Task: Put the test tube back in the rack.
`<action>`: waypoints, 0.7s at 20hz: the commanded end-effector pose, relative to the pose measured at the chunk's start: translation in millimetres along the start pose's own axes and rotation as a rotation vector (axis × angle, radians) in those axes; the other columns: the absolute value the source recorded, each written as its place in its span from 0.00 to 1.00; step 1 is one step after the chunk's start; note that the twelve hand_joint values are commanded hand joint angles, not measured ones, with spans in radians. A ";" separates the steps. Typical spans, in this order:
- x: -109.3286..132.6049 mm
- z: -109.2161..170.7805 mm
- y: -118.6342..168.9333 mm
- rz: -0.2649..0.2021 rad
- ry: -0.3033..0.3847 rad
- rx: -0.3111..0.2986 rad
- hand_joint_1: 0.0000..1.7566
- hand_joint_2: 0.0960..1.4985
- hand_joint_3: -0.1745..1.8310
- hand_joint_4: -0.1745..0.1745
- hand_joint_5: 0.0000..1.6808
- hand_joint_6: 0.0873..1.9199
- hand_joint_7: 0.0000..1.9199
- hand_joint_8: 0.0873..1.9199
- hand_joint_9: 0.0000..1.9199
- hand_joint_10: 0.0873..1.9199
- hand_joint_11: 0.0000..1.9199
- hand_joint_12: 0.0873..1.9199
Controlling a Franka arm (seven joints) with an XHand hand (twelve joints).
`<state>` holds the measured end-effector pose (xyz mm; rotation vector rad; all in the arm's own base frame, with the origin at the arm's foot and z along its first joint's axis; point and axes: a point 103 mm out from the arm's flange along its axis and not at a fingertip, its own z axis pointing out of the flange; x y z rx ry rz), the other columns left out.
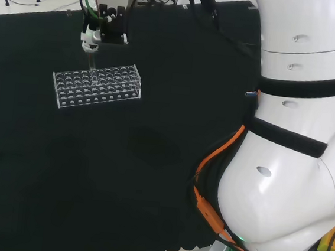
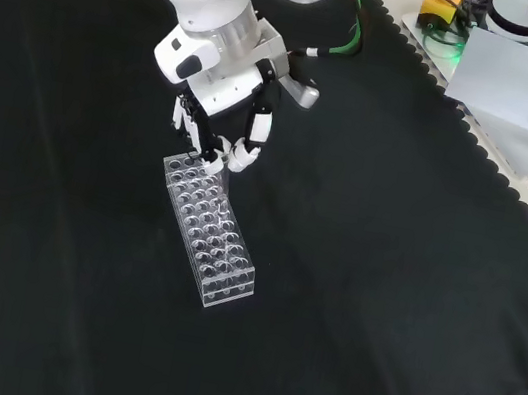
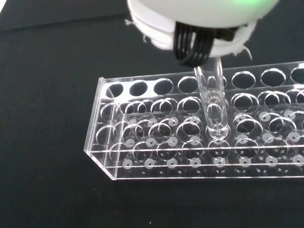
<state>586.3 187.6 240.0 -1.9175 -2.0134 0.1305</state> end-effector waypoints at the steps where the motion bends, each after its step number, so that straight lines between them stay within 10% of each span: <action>1: -2.1 4.5 -0.5 0.002 0.002 0.008 0.82 0.42 0.36 0.00 0.83 0.00 0.73 0.34 0.68 0.26 0.50 0.62; 14: -7.7 20.8 -1.8 0.011 0.008 0.030 0.82 0.42 0.36 0.00 0.83 0.00 0.73 0.34 0.68 0.26 0.50 0.62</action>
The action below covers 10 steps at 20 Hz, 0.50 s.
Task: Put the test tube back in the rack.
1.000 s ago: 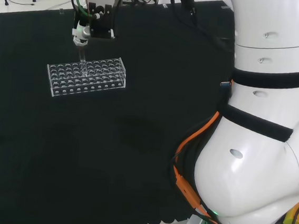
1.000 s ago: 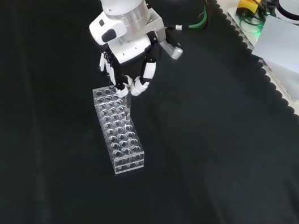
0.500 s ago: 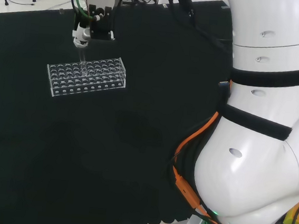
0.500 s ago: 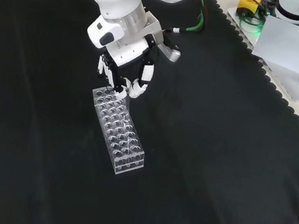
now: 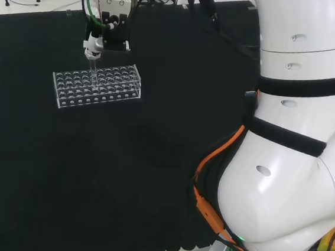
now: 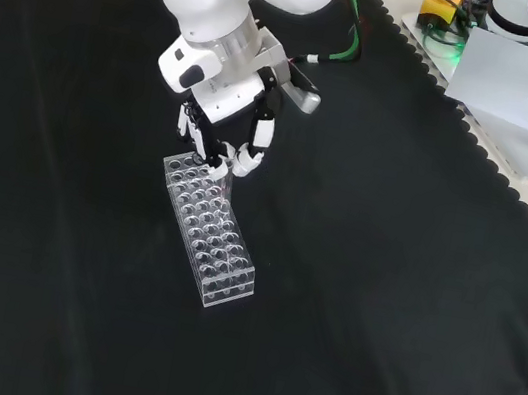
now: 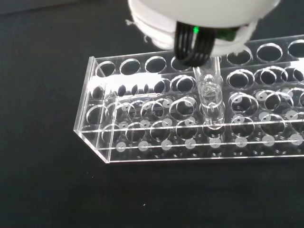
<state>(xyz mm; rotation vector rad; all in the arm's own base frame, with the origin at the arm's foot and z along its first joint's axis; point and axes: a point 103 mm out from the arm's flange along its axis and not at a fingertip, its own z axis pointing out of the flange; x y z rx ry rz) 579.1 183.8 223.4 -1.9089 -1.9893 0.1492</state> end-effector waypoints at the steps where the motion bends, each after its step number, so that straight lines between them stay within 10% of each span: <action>1: -1.2 5.2 0.7 0.002 0.000 0.007 0.82 0.42 0.36 0.00 0.83 0.00 0.73 0.34 0.68 0.26 0.50 0.62; 10: -0.8 14.2 5.4 -0.004 -0.003 0.021 0.82 0.42 0.36 0.00 0.83 0.00 0.73 0.34 0.68 0.26 0.50 0.62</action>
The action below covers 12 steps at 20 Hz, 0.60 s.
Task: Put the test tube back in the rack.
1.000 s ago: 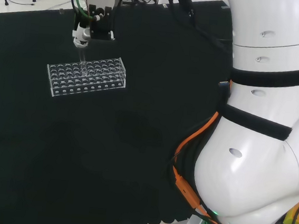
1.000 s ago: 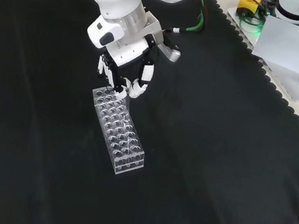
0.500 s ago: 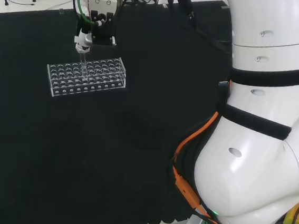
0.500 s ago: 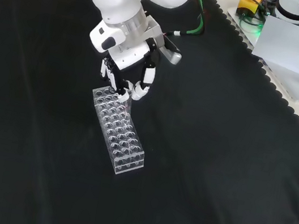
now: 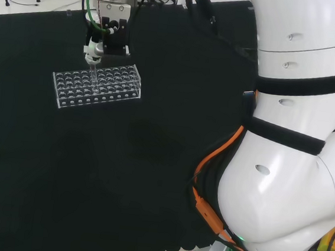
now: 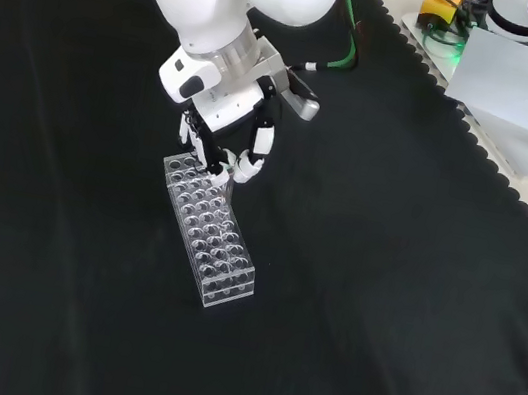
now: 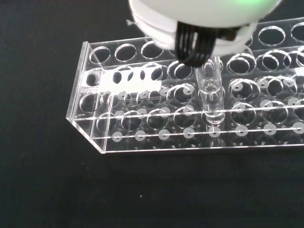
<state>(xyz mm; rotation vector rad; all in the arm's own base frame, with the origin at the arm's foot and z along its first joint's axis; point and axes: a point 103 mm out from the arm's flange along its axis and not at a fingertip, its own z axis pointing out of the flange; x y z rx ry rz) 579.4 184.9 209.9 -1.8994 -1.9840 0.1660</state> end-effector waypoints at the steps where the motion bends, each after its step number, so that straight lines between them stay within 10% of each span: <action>1: 1.1 2.5 0.9 -0.004 -0.002 0.007 0.82 0.42 0.36 0.00 0.83 0.00 0.73 0.34 0.68 0.26 0.50 0.62; 12: 4.9 23.3 8.9 -0.015 -0.005 0.029 0.82 0.42 0.35 0.00 0.83 0.00 0.73 0.34 0.68 0.26 0.50 0.62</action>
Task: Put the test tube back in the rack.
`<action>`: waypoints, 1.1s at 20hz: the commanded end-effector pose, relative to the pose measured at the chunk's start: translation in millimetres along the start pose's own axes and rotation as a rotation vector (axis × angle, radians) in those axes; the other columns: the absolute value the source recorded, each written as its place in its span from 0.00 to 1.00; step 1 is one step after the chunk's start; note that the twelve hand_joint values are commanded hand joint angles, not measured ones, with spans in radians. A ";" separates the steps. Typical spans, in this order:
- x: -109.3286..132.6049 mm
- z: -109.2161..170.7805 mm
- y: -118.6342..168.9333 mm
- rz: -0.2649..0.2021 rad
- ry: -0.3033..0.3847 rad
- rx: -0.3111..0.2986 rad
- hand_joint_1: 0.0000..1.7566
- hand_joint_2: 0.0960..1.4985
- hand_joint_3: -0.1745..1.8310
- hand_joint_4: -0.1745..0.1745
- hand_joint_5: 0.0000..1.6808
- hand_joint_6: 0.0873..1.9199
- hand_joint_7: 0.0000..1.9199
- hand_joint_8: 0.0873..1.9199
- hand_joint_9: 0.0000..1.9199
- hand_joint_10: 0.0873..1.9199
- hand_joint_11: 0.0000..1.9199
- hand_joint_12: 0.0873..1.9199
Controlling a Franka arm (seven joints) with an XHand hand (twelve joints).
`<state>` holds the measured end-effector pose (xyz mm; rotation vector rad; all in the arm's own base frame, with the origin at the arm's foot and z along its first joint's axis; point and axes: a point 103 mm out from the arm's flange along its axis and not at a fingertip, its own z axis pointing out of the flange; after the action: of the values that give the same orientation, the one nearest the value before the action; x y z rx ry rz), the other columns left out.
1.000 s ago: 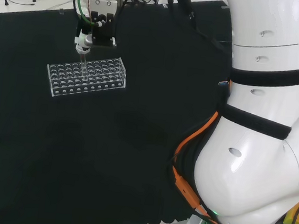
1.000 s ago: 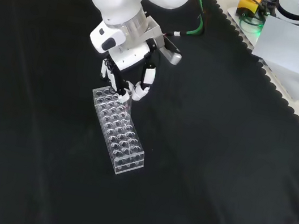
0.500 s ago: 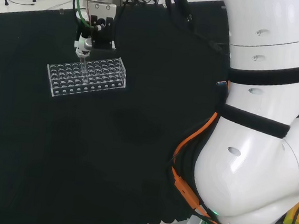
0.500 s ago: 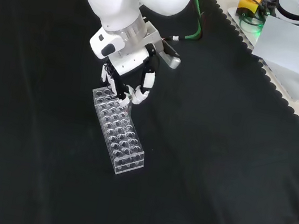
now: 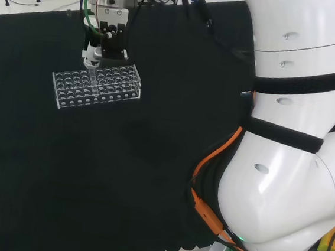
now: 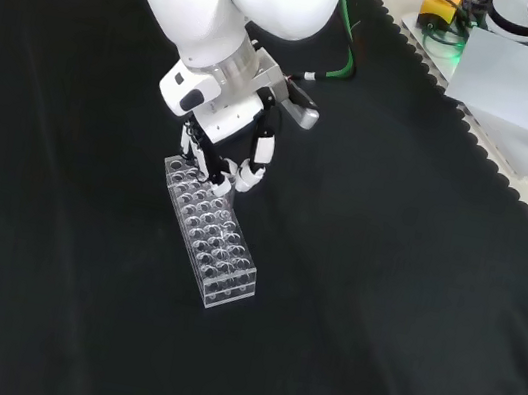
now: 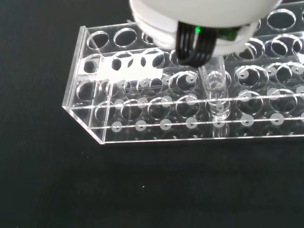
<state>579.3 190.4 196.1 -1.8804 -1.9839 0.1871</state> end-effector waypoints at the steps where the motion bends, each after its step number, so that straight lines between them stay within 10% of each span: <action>1: 2.3 10.9 4.6 -0.007 0.000 0.011 0.82 0.42 0.35 0.00 0.83 0.00 0.73 0.34 0.68 0.26 0.50 0.62; 11: -3.3 12.9 7.7 -0.023 0.041 0.079 0.82 0.41 0.37 0.00 0.82 0.08 0.73 0.29 0.67 0.28 0.47 0.63; 15: -6.2 11.2 7.7 -0.032 0.047 0.145 0.68 0.26 0.43 0.23 0.44 0.40 0.52 0.36 0.57 0.40 0.25 0.76; 22: 3.1 -14.5 -1.7 -0.086 0.078 0.095 0.61 0.25 0.39 0.46 0.20 0.37 0.26 0.49 0.40 0.48 0.10 0.82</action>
<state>588.8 191.3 194.2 -1.7717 -1.9473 0.2254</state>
